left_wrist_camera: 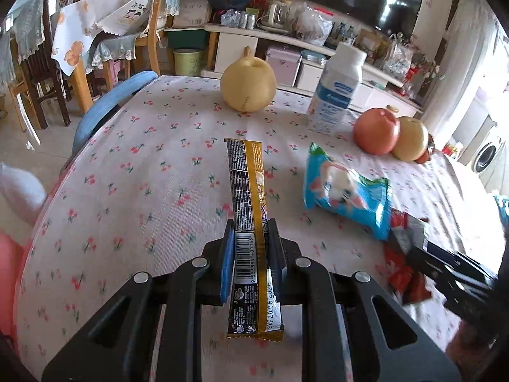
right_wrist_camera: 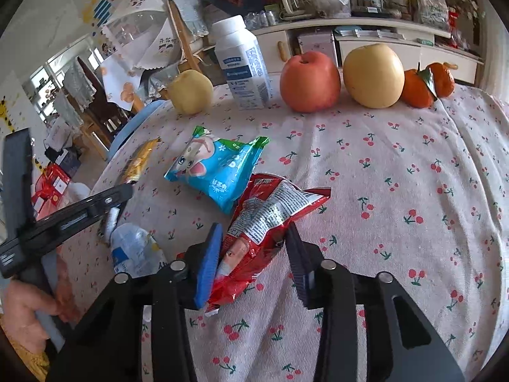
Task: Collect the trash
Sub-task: 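Carry the snack bar and red wrapper to the pink bucket and release both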
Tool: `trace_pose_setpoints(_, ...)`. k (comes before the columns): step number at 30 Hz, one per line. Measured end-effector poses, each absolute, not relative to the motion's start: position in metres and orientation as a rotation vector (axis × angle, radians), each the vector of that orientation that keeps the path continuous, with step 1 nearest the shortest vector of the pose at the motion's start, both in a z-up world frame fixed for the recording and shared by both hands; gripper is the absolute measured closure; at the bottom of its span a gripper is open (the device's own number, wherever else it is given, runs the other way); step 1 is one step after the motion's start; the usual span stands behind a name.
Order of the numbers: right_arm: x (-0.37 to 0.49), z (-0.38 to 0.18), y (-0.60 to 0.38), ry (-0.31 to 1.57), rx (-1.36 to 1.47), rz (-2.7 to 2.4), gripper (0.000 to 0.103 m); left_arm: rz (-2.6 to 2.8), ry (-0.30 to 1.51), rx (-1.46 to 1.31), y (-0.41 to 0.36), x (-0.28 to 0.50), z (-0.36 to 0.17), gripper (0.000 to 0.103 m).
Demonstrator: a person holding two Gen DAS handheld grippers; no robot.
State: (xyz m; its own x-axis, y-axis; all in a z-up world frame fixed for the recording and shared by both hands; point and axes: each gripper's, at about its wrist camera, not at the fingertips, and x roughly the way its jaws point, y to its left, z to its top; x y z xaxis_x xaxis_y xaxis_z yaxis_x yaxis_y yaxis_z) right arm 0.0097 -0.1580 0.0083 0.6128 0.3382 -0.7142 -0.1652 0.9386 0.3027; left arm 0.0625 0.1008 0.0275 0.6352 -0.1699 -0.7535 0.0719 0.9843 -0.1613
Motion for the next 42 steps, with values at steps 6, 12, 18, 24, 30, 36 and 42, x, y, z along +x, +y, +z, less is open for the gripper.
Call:
trace_pose_setpoints(6, -0.006, 0.013, -0.156, 0.836, 0.161, 0.277, 0.066, -0.159, 0.864, -0.147, 0.115, 0.023, 0.034, 0.082)
trace_pose_setpoints(12, -0.024, 0.023, -0.16, 0.792, 0.144, 0.251, 0.067, -0.148, 0.833, -0.174, 0.134, -0.006, 0.038, 0.082)
trace_pose_setpoints(18, -0.039, 0.03, -0.155, 0.766, 0.122, 0.235, 0.068, -0.144, 0.81, -0.174, 0.151, -0.025, 0.04, 0.082)
trace_pose_setpoints(24, -0.058, 0.042, -0.141, 0.729, 0.099, 0.224, 0.068, -0.147, 0.774, -0.184, 0.171, -0.037, 0.048, 0.082)
trace_pose_setpoints(30, -0.073, 0.051, -0.12, 0.71, 0.072, 0.23, 0.068, -0.122, 0.735, -0.2, 0.196, -0.045, 0.056, 0.082)
trace_pose_setpoints(36, -0.086, 0.059, -0.095, 0.702, 0.062, 0.255, 0.068, -0.098, 0.696, -0.22, 0.218, -0.05, 0.065, 0.082)
trace_pose_setpoints(42, -0.092, 0.068, -0.066, 0.704, 0.061, 0.298, 0.068, -0.055, 0.64, -0.23, 0.244, -0.059, 0.079, 0.082)
